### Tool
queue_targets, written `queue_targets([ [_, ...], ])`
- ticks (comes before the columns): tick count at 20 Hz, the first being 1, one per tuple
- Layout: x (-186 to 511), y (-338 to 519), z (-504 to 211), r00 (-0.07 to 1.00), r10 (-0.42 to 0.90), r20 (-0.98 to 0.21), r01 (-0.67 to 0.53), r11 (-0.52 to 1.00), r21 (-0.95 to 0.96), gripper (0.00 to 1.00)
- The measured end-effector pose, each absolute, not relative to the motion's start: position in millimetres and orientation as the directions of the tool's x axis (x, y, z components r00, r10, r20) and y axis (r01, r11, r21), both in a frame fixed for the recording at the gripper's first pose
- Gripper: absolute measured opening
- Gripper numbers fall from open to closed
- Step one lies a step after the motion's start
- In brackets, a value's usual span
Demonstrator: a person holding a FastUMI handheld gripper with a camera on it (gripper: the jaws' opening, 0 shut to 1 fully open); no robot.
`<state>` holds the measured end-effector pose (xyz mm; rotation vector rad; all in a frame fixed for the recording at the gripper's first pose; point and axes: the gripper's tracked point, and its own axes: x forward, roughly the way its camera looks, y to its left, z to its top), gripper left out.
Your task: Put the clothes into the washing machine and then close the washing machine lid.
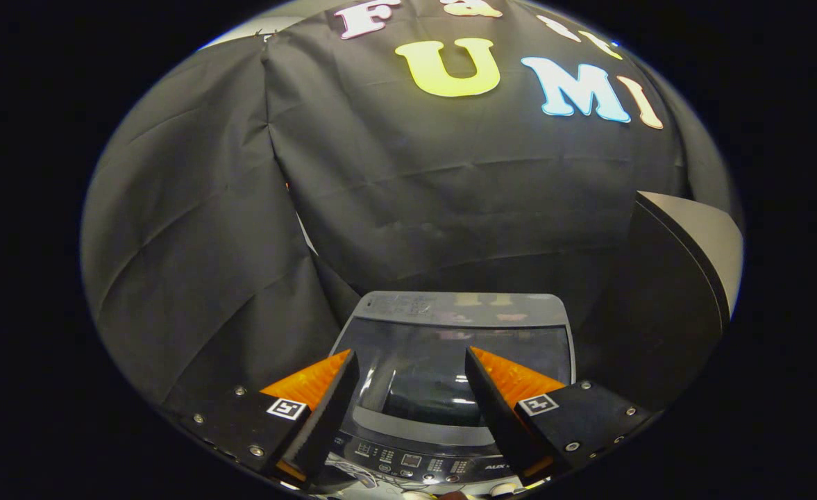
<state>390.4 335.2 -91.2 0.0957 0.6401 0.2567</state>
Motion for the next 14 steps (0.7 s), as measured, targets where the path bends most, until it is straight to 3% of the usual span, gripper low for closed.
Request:
queue_targets([
  [7,369.8,330.0,-86.2,0.793,0.283,-0.539,-0.245,0.959,0.144,0.95],
  [14,344.4,292.8,-40.1,0.876,0.247,-0.415,-0.222,0.969,0.109,0.96],
])
